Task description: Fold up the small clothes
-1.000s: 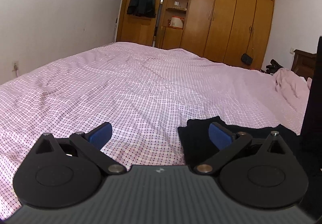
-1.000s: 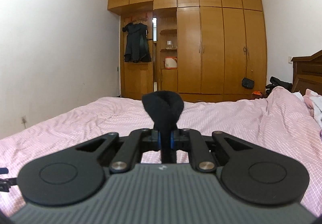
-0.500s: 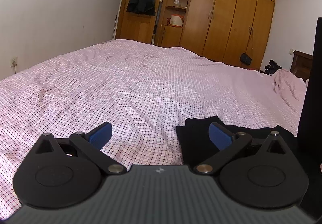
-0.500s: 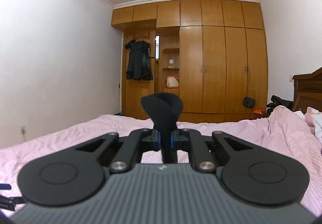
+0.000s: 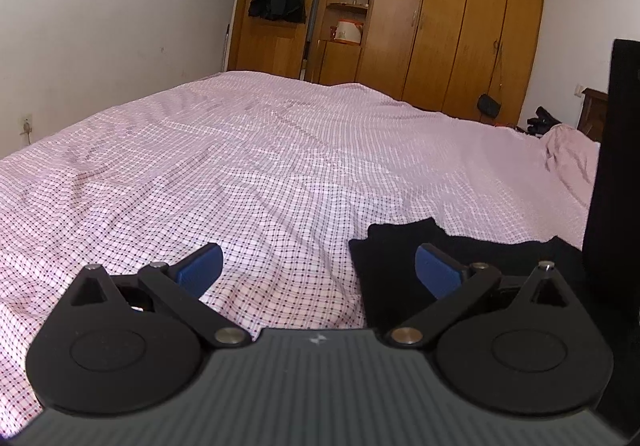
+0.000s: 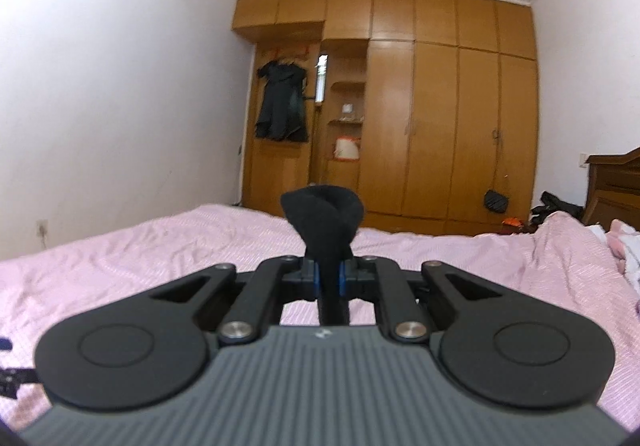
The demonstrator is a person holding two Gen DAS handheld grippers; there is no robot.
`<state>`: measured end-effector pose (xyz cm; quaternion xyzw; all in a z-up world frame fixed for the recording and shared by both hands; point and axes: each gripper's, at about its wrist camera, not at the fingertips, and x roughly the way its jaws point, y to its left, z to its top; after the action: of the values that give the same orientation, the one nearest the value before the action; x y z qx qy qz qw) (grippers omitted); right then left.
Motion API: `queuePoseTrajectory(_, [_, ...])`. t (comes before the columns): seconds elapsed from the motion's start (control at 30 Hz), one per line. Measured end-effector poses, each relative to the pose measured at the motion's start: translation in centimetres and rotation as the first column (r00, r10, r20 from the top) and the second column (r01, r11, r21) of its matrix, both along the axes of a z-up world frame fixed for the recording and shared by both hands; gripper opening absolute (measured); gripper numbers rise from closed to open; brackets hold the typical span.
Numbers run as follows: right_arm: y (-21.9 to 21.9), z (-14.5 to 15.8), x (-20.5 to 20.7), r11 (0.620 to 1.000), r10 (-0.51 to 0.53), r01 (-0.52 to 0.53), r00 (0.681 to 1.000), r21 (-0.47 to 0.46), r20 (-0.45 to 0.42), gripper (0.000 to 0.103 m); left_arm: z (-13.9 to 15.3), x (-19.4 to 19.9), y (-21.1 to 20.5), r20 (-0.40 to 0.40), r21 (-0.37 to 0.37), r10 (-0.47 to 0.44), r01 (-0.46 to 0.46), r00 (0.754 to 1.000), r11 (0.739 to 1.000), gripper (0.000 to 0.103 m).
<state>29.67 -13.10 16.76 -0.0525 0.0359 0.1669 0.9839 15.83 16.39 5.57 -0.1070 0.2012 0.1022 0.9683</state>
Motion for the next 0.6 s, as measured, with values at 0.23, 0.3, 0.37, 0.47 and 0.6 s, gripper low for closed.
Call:
queuePoseTrajectory(0.23, [4.0, -3.4, -0.2, 0.998, 0.060, -0.061, 0.997, -0.012, -0.054, 0.012, -0.2, 0.4, 0.6, -0.030, 0.004, 0.039, -0.038, 0.999, 0.999, 0.103])
queuePoseTrajectory(0.3, [5.1, -4.7, -0.2, 0.997, 0.080, -0.080, 0.994, 0.000, -0.076, 0.012, -0.3, 0.4, 1.0, -0.039, -0.008, 0.056, -0.057, 0.998, 0.998, 0.103])
queuePoseTrajectory(0.37, [6.4, -6.0, -0.4, 0.995, 0.095, -0.095, 0.991, 0.001, -0.092, 0.013, -0.3, 0.4, 1.4, -0.044, -0.032, 0.066, -0.068, 0.997, 0.997, 0.103])
queuePoseTrajectory(0.47, [8.4, -7.9, -0.7, 0.993, 0.117, -0.119, 0.986, -0.009, -0.116, 0.013, -0.3, 0.4, 1.9, -0.046, -0.058, 0.078, -0.081, 0.996, 0.995, 0.103])
queuePoseTrajectory(0.6, [10.9, -10.7, -1.4, 0.989, 0.147, -0.150, 0.977, -0.013, -0.155, 0.013, -0.3, 0.4, 2.0, -0.053, -0.056, 0.085, -0.088, 0.995, 0.995, 0.103])
